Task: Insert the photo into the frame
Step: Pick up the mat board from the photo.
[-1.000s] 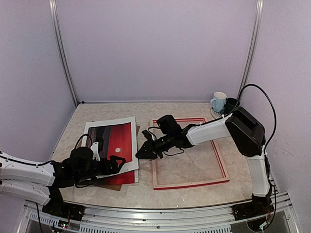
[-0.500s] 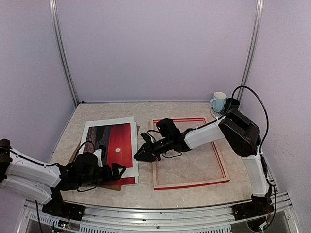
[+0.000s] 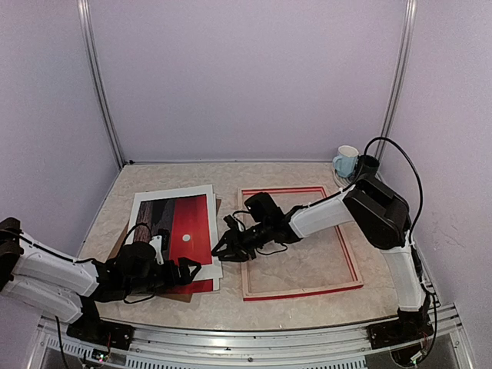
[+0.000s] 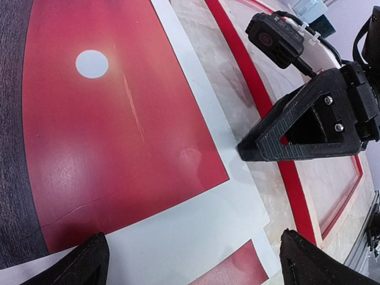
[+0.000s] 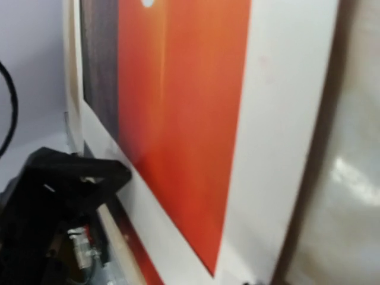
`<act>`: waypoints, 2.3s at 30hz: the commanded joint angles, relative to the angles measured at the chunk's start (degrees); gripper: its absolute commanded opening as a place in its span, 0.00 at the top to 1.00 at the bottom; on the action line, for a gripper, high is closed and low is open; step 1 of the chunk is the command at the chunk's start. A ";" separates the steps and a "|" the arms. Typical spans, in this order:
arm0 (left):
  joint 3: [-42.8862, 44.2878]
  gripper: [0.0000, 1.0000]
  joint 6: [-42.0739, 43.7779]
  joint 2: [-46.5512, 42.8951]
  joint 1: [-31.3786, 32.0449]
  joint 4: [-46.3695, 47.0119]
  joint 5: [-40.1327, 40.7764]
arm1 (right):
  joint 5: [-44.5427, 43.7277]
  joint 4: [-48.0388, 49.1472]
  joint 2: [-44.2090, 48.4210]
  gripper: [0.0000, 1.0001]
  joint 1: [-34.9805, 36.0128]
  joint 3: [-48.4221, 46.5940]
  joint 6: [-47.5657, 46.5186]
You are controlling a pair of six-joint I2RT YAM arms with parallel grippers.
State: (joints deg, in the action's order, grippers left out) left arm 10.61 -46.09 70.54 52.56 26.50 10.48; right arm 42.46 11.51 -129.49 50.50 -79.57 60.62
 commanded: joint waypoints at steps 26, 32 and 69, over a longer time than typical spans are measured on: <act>-1.03 0.01 -0.89 3.01 0.93 3.93 -2.55 | -1.72 2.28 5.13 0.57 -0.50 5.52 -0.47; -0.98 0.01 -1.16 4.37 1.03 5.10 -2.90 | 1.83 12.05 3.06 0.64 -0.41 7.18 3.85; 2.60 0.01 2.30 -23.63 2.02 -15.25 4.53 | 1.23 11.46 24.56 1.00 -4.97 27.71 0.04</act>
State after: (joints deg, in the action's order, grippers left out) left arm 12.60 -44.69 47.07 54.17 14.68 13.80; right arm 43.86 21.56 -109.49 47.70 -56.80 62.30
